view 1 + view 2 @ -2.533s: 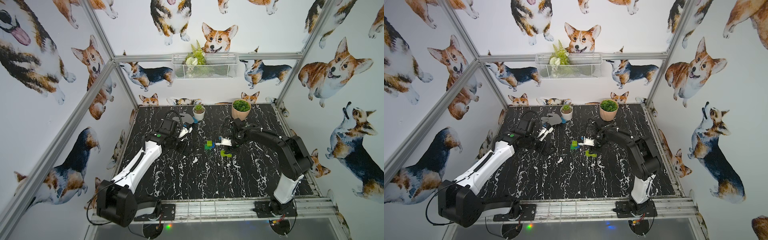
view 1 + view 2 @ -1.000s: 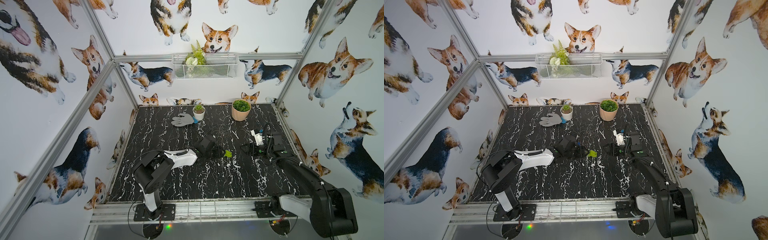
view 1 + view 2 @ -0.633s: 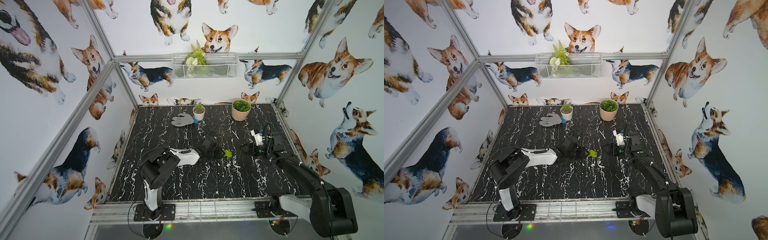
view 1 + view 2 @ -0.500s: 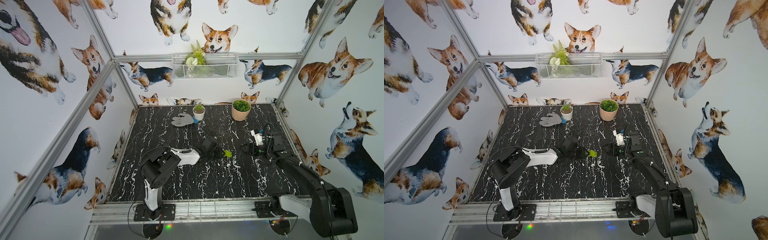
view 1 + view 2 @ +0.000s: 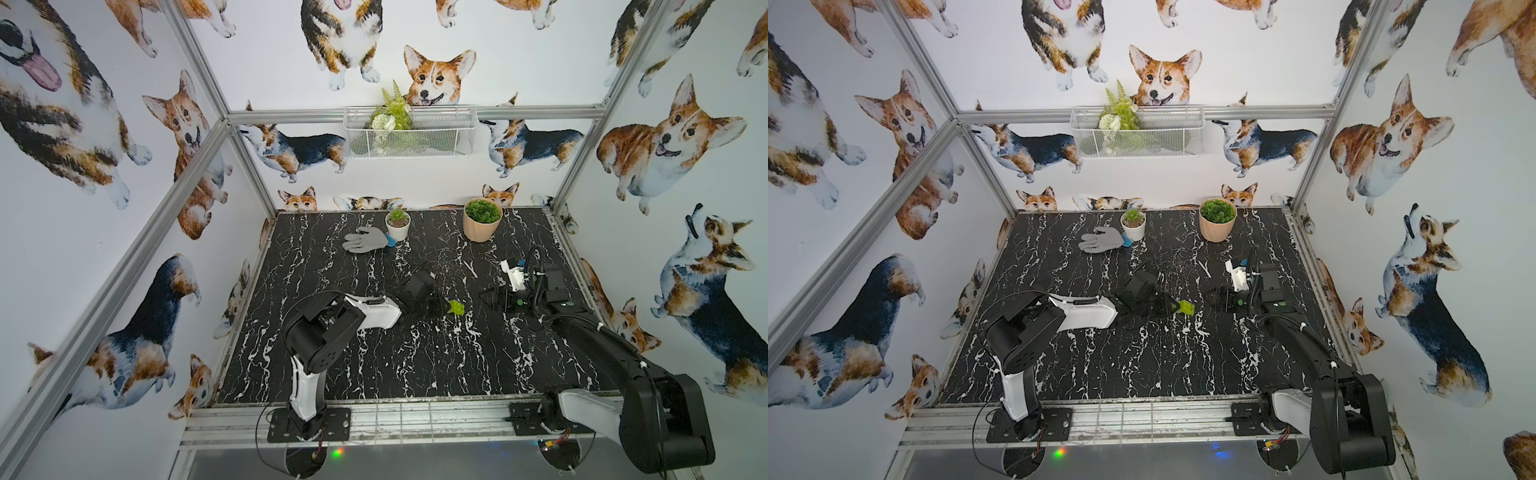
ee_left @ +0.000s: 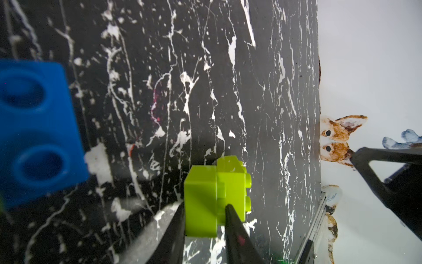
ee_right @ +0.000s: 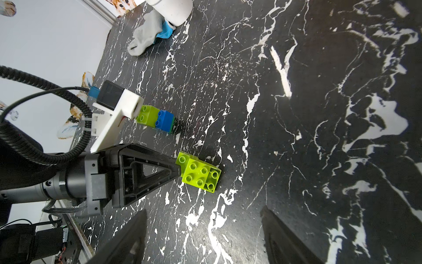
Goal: Assemble the letter s with lego
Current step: Pick up the lego brick from the center of the board.
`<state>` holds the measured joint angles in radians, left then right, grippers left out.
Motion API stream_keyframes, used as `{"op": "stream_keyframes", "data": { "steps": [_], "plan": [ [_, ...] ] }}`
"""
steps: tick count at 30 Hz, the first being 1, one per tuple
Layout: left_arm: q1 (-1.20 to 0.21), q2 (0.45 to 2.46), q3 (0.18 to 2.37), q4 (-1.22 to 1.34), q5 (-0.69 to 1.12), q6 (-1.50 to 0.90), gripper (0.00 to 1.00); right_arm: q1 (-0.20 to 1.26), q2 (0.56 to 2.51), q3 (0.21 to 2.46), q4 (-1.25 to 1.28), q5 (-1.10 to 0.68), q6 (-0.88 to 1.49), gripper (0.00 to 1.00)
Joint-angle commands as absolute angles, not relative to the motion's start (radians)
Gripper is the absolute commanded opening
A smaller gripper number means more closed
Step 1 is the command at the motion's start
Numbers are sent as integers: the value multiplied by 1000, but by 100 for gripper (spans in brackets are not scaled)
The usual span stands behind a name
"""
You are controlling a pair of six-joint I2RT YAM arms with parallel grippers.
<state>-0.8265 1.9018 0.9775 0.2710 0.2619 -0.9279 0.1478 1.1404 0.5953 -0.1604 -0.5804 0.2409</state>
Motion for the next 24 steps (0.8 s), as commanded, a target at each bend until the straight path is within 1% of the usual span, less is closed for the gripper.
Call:
{"op": "stream_keyframes", "data": {
  "steps": [1,6,12,19,24],
  "plan": [
    [-822,1906,986,290,267,-935,25,146,1143,601,-120,-597,250,81],
    [-819,1907,988,295,276,-933,19,147,1142,601,-118,-601,252,81],
    [-813,1852,991,267,281,-930,16,146,1137,598,-99,-637,278,82],
    [-766,1669,961,202,300,-935,14,146,1165,581,11,-731,437,81],
    [-685,1539,884,209,337,-969,13,147,1200,555,160,-792,593,80]
  ]
}}
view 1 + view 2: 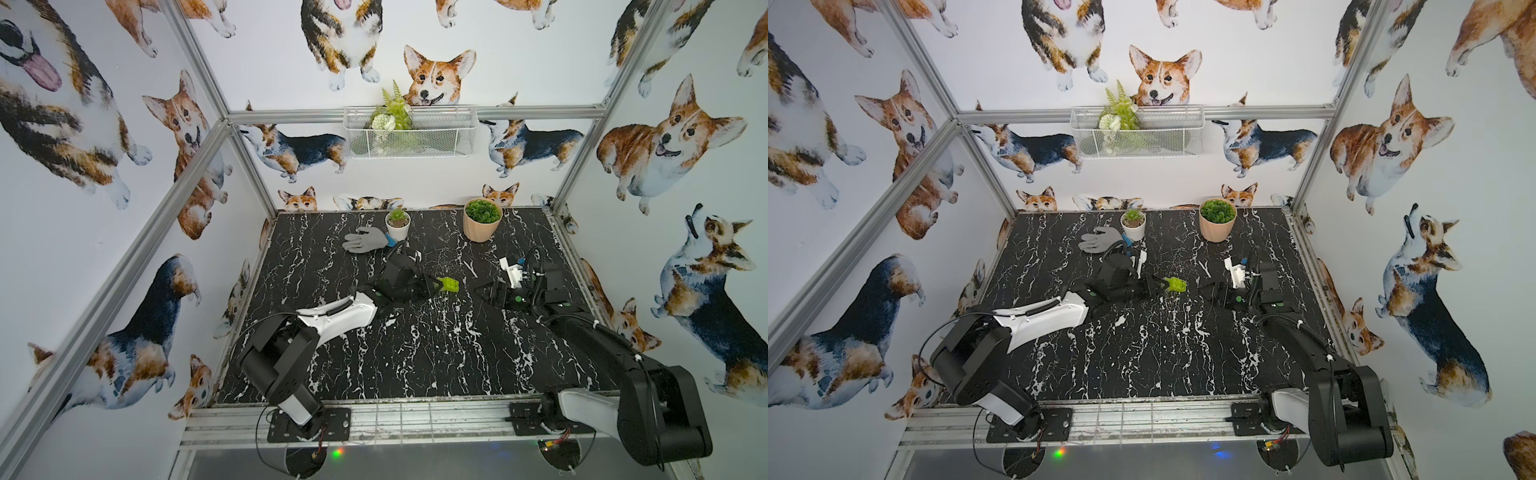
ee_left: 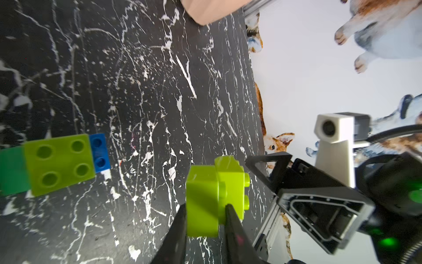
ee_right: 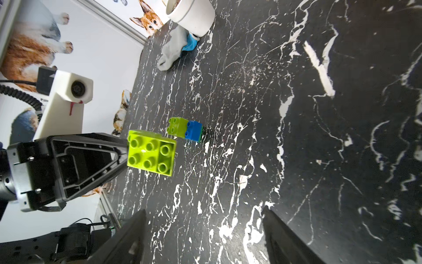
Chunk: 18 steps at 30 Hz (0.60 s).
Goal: Assemble the letter s with lego
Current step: Pick up the lego brick from the center of the board, then assemble the lego brick with the lego brick.
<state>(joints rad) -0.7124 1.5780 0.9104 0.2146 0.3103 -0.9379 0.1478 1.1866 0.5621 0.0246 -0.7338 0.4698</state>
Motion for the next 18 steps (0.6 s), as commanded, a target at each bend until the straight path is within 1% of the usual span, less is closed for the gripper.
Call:
{"op": "stream_keyframes", "data": {
  "steps": [1,6,8,11,18],
  "plan": [
    [-671,1518,868,214,348,-976,13,153,1214,551,191,-796,626,79],
    [-612,1470,775,286,403,-1032,13,225,1312,554,311,-789,733,78],
    [-590,1462,752,318,417,-1044,13,261,1363,567,334,-774,759,77],
    [-570,1456,739,332,437,-1042,13,295,1449,570,438,-761,852,75],
    [-511,1546,681,558,551,-1130,13,325,1620,591,628,-777,1003,71]
  ]
}}
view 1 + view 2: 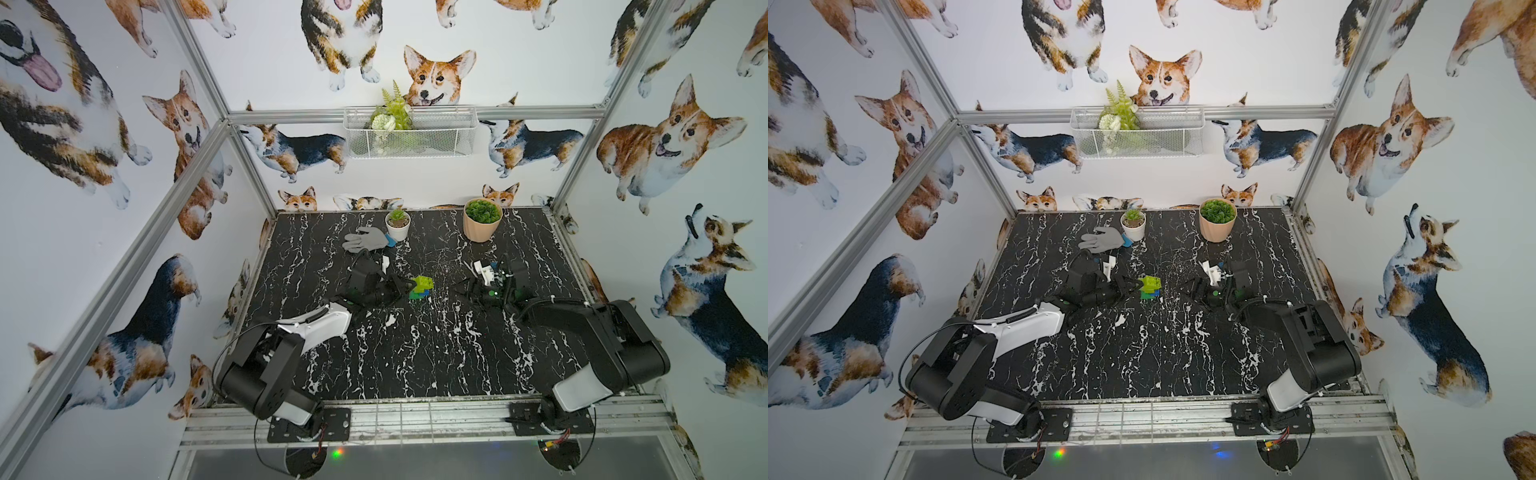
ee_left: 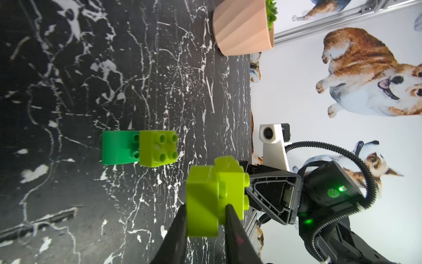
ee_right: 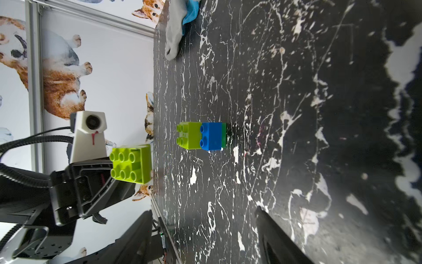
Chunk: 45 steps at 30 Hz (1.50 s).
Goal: Assemble the letter s with lego
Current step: Assemble the lego brick with the lego brick.
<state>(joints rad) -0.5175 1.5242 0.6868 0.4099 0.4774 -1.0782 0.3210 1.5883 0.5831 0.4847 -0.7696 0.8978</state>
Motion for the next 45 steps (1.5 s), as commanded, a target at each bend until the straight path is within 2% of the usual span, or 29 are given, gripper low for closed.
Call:
{"op": "stream_keyframes", "data": {
  "steps": [1,13,40,45],
  "plan": [
    [-508,1556,683,568,559,-1127,13,327,1637,597,633,-781,1011,70],
    [-458,1682,647,839,655,-1231,14,366,1848,635,920,-848,1193,70],
    [-416,1838,622,1082,722,-1318,15,440,2094,736,1181,-897,1329,71],
    [-412,1856,624,1092,727,-1321,15,443,2109,750,1157,-906,1312,71]
  ]
}}
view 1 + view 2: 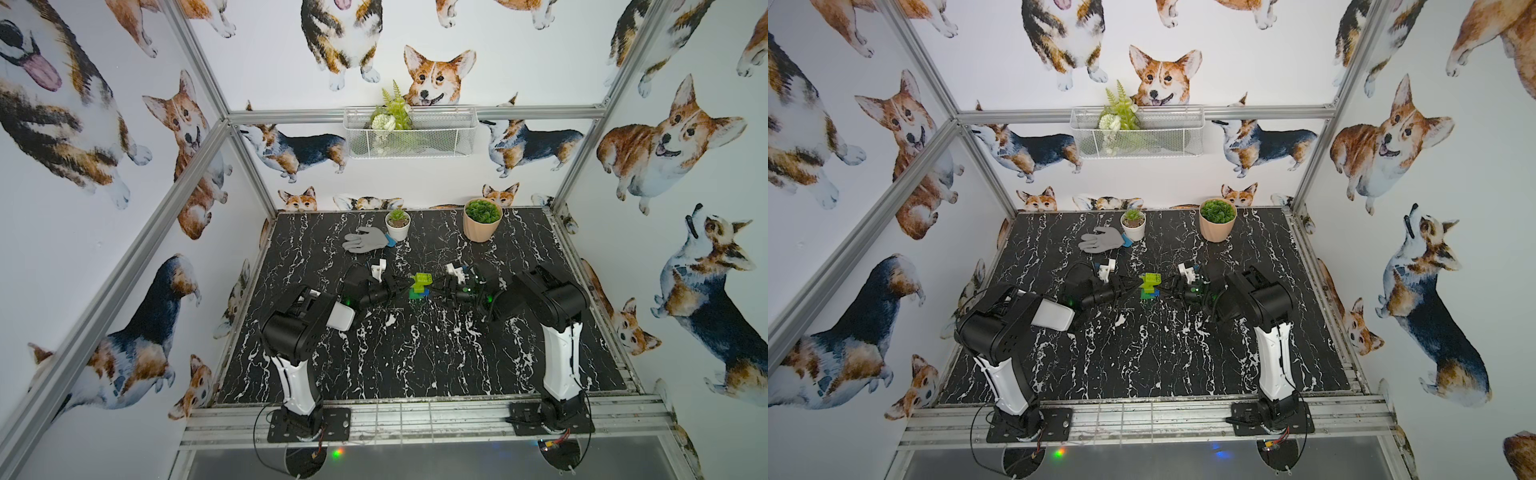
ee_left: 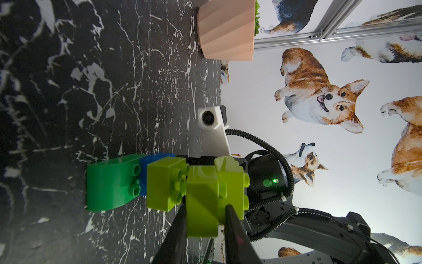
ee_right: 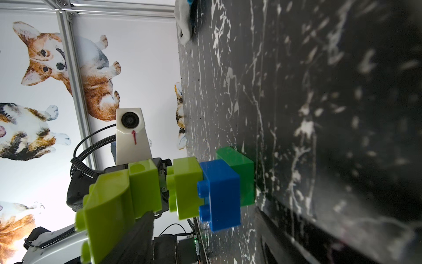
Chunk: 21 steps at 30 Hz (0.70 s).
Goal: Assemble the letter s with lego
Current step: Assemble the lego brick with the lego brick.
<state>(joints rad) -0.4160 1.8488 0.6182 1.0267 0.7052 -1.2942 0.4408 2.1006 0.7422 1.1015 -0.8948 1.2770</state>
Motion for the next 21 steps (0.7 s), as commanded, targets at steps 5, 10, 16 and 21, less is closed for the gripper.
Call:
{"op": "stream_keyframes", "data": {
  "steps": [5,10,16,21],
  "plan": [
    [-409,1868,624,1107,731,-1327,14,444,2125,768,1156,-916,1315,72],
    [-405,1882,619,1128,735,-1338,14,444,2141,780,1146,-920,1312,72],
    [-401,1907,617,1169,742,-1360,14,444,2150,792,1131,-922,1310,72],
    [-401,1919,622,1193,748,-1378,14,444,2155,798,1119,-924,1312,68]
  ]
}}
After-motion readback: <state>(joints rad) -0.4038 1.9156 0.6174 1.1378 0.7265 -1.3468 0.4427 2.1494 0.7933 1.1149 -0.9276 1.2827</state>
